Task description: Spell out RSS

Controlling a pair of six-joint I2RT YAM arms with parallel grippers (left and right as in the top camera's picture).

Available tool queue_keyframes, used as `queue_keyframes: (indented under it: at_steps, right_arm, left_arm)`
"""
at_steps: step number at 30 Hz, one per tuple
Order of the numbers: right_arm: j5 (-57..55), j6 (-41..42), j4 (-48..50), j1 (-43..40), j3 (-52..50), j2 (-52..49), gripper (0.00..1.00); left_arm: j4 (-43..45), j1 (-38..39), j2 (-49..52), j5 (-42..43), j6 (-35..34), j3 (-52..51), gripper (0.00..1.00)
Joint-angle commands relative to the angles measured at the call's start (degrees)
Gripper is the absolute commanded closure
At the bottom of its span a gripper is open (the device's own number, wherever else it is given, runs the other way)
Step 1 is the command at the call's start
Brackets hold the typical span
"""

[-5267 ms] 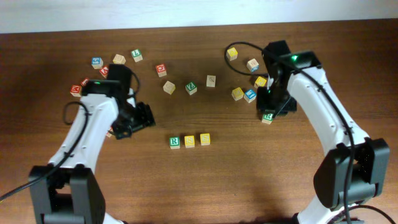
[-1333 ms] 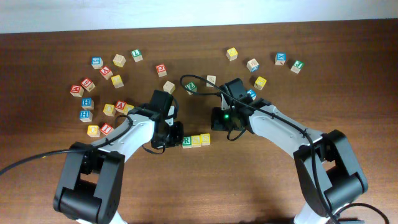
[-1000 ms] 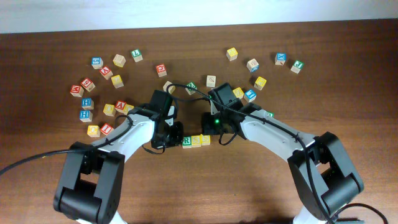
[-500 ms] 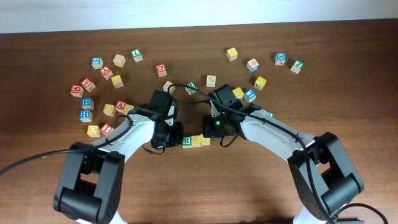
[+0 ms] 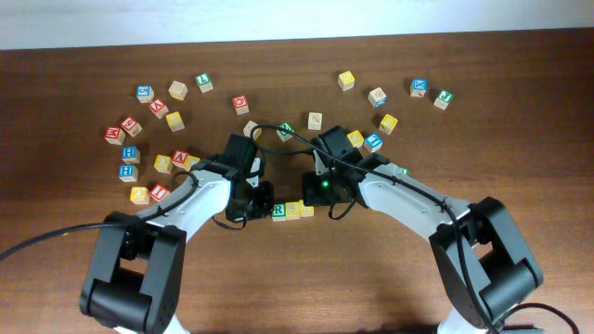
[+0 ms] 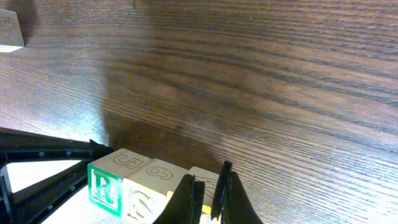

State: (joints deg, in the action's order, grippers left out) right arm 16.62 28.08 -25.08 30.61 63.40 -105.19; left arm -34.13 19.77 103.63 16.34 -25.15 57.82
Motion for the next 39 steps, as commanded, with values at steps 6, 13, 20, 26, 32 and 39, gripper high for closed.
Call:
queue_keyframes:
  at_steps: [6, 13, 20, 26, 32, 39]
  right_arm:
    - [0.5, -0.55, 0.0, 1.64, -0.31, -0.2, 0.96]
    - [-0.37, -0.59, 0.0, 1.62, -0.31, -0.2, 0.96]
    - [-0.57, -1.33, 0.72, 1.64, -0.31, -0.2, 0.96]
    - [-0.52, -1.7, 0.9, 1.64, -0.31, -0.22, 0.96]
    - [-0.37, -1.68, 0.81, 3.19, -0.31, -0.26, 0.96]
    - [-0.61, -1.66, 0.63, 3.15, -0.28, -0.24, 0.96]
  left_arm:
    - [0.24, 0.11, 0.61, 0.87, -0.57, -0.46, 1.0]
    - [0.22, 0.11, 0.61, 0.87, -0.57, -0.46, 1.0]
    - [0.24, 0.11, 0.61, 0.87, -0.55, -0.46, 1.0]
    - [0.24, 0.11, 0.61, 0.87, -0.55, -0.46, 1.0]
    - [0.24, 0.11, 0.61, 0.87, -0.55, -0.46, 1.0]
    - [0.22, 0.11, 0.61, 0.87, -0.55, -0.46, 1.0]
